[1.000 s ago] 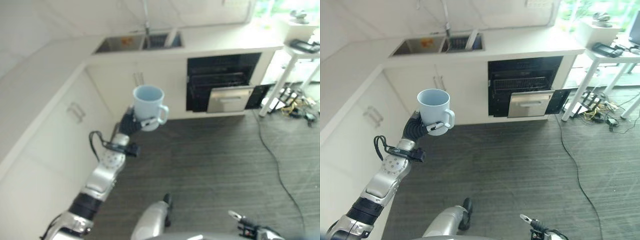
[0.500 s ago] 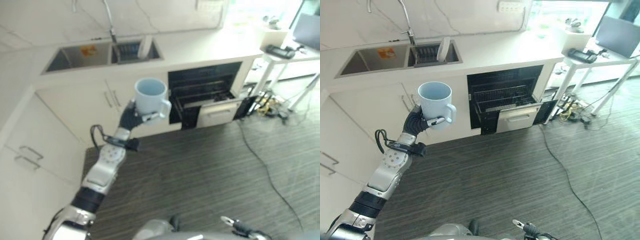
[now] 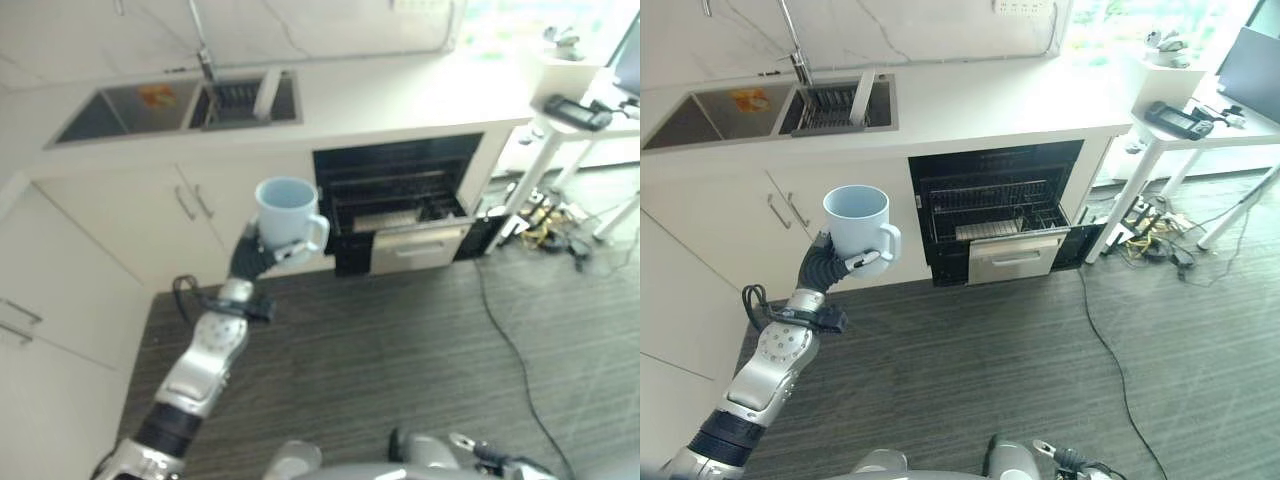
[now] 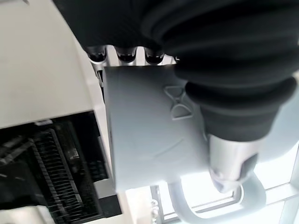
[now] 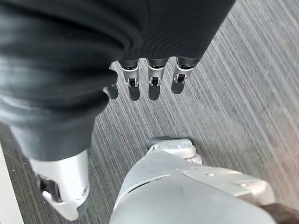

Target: Place the dishes in the dishwasher.

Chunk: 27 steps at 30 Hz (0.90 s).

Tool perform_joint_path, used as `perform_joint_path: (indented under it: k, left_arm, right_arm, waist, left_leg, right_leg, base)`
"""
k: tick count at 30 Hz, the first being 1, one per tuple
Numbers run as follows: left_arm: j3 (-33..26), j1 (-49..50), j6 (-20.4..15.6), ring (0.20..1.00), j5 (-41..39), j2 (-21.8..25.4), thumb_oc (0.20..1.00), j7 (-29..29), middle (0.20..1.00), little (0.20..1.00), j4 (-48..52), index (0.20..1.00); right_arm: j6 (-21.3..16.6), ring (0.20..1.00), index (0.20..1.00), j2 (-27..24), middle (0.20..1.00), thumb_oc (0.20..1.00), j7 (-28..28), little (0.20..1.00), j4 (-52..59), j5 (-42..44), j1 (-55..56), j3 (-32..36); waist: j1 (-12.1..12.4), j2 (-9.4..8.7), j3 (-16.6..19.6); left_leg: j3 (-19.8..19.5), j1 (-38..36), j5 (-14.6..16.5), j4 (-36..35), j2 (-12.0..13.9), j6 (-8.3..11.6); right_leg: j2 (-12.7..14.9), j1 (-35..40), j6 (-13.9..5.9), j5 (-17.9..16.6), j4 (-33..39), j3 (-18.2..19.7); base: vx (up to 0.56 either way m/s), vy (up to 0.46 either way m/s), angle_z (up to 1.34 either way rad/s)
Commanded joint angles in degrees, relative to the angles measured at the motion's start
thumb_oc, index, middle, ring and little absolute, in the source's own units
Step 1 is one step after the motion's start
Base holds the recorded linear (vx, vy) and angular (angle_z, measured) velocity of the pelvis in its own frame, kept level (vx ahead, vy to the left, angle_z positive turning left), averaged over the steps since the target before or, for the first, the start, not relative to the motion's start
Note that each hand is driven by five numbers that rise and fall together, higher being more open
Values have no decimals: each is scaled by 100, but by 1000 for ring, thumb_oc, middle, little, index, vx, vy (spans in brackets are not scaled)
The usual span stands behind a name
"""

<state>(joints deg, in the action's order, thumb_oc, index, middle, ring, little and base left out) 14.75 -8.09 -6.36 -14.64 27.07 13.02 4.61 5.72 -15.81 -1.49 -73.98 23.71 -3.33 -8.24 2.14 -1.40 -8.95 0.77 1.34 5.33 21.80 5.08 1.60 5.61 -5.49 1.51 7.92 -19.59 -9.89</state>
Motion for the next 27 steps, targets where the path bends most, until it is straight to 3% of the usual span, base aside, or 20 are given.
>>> perform_joint_path:
  k: [1, 3, 5, 10, 13, 16, 18, 19, 22, 25, 27]
  left_arm:
    - [-119, -540, -341, 200, 54, -67, 200, 69, 200, 200, 348, 200]
    - [-51, -508, -279, 200, 53, -76, 200, 58, 200, 200, 394, 200]
    - [-2, -462, -310, 200, 46, -112, 200, 101, 200, 200, 384, 200]
    - [-66, -356, -594, 200, 39, -156, 200, -163, 200, 200, 115, 200]
    - [-54, -343, -562, 200, 84, -121, 200, -182, 200, 200, 111, 200]
    - [-16, -418, -456, 200, 84, -14, 200, -409, 200, 200, 109, 200]
    - [9, -453, -450, 200, 16, 34, 200, -540, 200, 200, 30, 200]
    - [51, -491, -524, 200, 1, 56, 200, -565, 200, 200, -51, 200]
    - [127, -636, -560, 200, 33, 103, 200, -522, 200, 200, -116, 200]
    - [138, -673, -478, 200, 252, 111, 200, -213, 200, 200, -84, 200]
    - [79, -611, -389, 200, 298, 140, 200, -100, 200, 200, 52, 200]
  right_arm:
    - [-93, 1000, 1000, -237, 1000, 1000, 124, 1000, -274, -17, -109, -38]
    - [-123, 1000, 1000, -257, 1000, 1000, 90, 1000, -341, 34, -106, -57]
    - [-195, 1000, 1000, -237, 1000, 1000, 26, 1000, -349, 18, -100, -90]
    - [-291, 1000, 1000, -177, 1000, 1000, 48, 1000, -268, 30, 51, -182]
    - [-284, 1000, 1000, -157, 1000, 1000, 132, 1000, -313, 52, 58, -145]
    - [-442, 1000, 1000, -30, 1000, 1000, 73, 1000, -310, 350, 53, -25]
    - [-584, 1000, 1000, 65, 1000, 1000, 132, 1000, -221, 462, 49, -25]
    - [-625, 1000, 1000, 88, 1000, 1000, 143, 1000, -150, 522, 29, -51]
    - [-691, 1000, 1000, 55, 1000, 1000, 160, 1000, -13, 517, -21, -131]
    - [-646, 1000, 1000, -42, 1000, 1000, 12, 1000, -23, 304, -56, -140]
    - [-527, 1000, 1000, -62, 1000, 1000, -130, 1000, -21, 247, -51, -95]
  waist:
    - [-20, 88, -45]
    - [-19, 297, -31]
    - [47, 431, -57]
    - [127, 530, -16]
    - [192, 488, 23]
    - [271, 401, 109]
    - [145, 461, 114]
    - [97, 464, 99]
    - [-8, 457, 37]
    - [-16, 202, 4]
    - [28, 120, 41]
  left_leg:
    - [40, 109, -142, -461, -481, -126]
    - [-73, 448, 109, -461, -601, -144]
    - [-159, 871, -134, -461, -629, 12]
    - [249, 1515, -370, -461, -332, 146]
    - [245, 1411, -220, -461, -466, -11]
    - [147, 1143, 3, -461, -742, -357]
    - [95, 834, 173, -461, -747, -527]
    - [91, 724, 240, -461, -739, -584]
    - [49, 473, 353, -461, -633, -504]
    - [-15, 298, 467, -461, -607, -383]
    - [-109, 249, 542, -461, -445, -263]
  right_leg:
    - [-19, 326, -459, 20, 240, 526]
    - [-330, 417, -407, 109, 240, 529]
    - [-519, 575, -360, 249, 240, 549]
    - [-525, 806, -354, 501, 240, 352]
    - [-380, 938, -424, 572, 240, 363]
    - [-230, 1308, -496, 538, 240, 100]
    - [-242, 1169, -682, -109, -135, -155]
    - [-183, 891, -742, -243, -491, -207]
    - [-63, 679, -710, -294, 69, -219]
    - [489, 228, -986, -378, 240, 438]
    - [744, 104, -1155, -433, 240, 758]
  base:
    - [219, -43, 66]
    - [245, 56, 2]
    - [243, 106, 18]
    - [343, 221, 5]
    - [316, 258, 9]
    - [405, 221, 1]
    - [393, 174, 29]
    - [391, 96, 44]
    - [236, -139, 66]
    - [190, -365, 58]
    - [184, -571, -35]
